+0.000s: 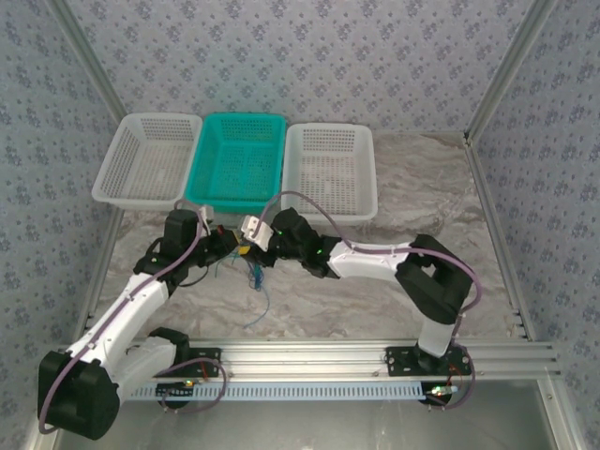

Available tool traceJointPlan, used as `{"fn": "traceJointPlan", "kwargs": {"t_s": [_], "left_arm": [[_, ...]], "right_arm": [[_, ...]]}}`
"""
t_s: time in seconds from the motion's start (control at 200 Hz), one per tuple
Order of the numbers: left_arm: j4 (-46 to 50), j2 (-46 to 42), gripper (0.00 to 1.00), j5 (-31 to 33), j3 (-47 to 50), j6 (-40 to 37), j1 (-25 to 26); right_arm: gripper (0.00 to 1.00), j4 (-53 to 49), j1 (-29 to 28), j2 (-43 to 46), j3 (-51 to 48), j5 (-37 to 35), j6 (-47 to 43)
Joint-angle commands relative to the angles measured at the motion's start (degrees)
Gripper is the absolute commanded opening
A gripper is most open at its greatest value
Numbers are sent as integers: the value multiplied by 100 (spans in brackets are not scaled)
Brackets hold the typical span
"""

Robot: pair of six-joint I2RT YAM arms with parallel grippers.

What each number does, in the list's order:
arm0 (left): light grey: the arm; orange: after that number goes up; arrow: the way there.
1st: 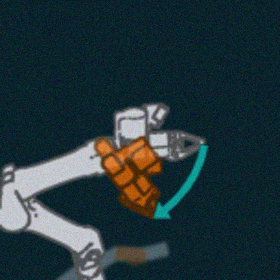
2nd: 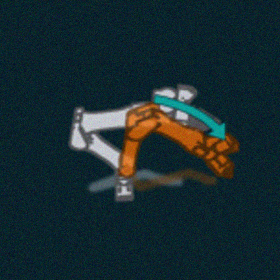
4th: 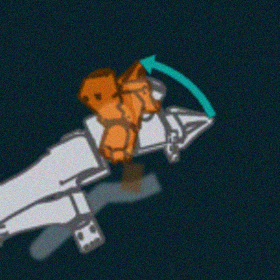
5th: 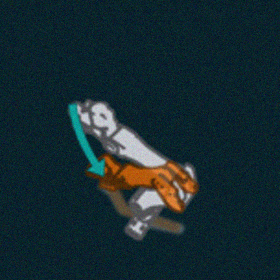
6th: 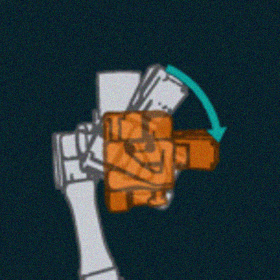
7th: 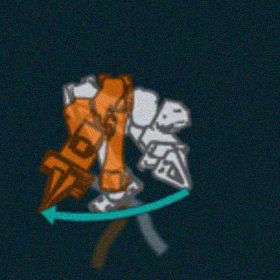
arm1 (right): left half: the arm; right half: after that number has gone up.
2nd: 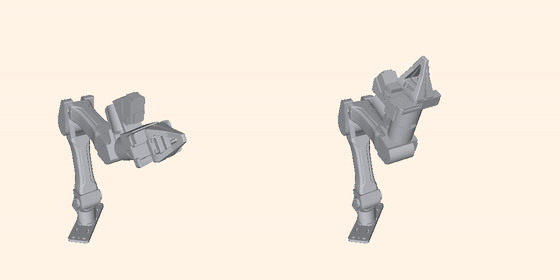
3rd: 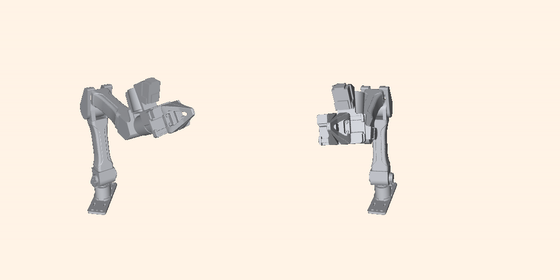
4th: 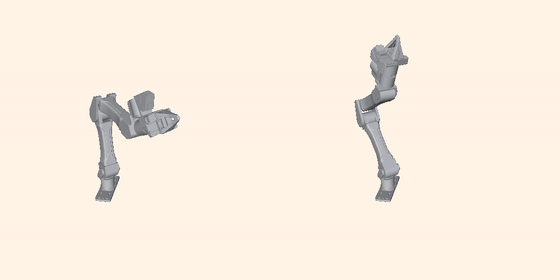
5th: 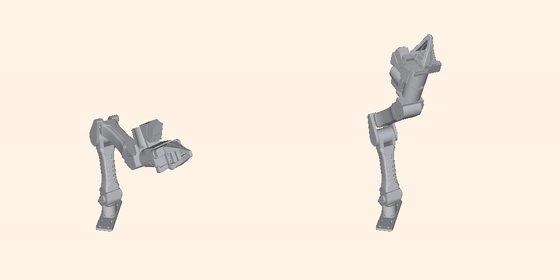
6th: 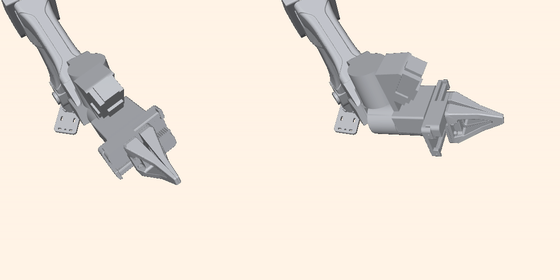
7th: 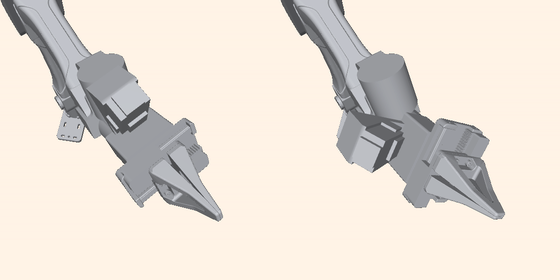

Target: Untangle the cables

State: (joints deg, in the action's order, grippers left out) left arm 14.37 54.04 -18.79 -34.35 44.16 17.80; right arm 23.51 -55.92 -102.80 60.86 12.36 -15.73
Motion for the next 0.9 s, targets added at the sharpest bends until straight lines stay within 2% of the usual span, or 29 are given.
{"fn": "traceJointPlan", "kwargs": {"t_s": [0.0,0.1,0.195,0.27,0.295,0.365,0.405,0.445,0.505,0.615,0.685,0.785,0.899], "left_arm": [[-35,-96,0,-157,-200,-22,40],[-44,-95,0,-193,-221,-10,48],[-36,-96,0,-188,-227,5,57],[42,-114,0,-90,-246,29,60],[86,-141,8,-33,-256,39,57],[345,-292,43,231,-335,132,48],[618,-459,55,446,-379,253,20],[963,-682,61,727,-402,458,-32],[1522,-1057,64,1071,-359,920,-182],[1604,-1690,69,735,129,1807,-447],[1052,-1843,70,244,590,2390,-453],[-637,-1565,71,-515,1257,3247,-451],[-1643,-993,78,-697,1351,3516,-452]], "right_arm": [[32,285,74,-307,379,226,-430],[14,325,82,-497,493,288,-323],[0,400,76,-496,471,351,-200],[0,527,71,-442,357,339,-79],[0,582,86,-416,309,367,-21],[0,720,116,-289,123,390,169],[0,799,161,-205,24,402,299],[0,837,203,-118,-63,415,432],[0,871,281,-4,-146,426,604],[0,951,362,168,-272,494,746],[0,903,372,245,-259,633,779],[0,796,363,285,-191,838,836],[0,723,321,307,-152,1007,890]]}}
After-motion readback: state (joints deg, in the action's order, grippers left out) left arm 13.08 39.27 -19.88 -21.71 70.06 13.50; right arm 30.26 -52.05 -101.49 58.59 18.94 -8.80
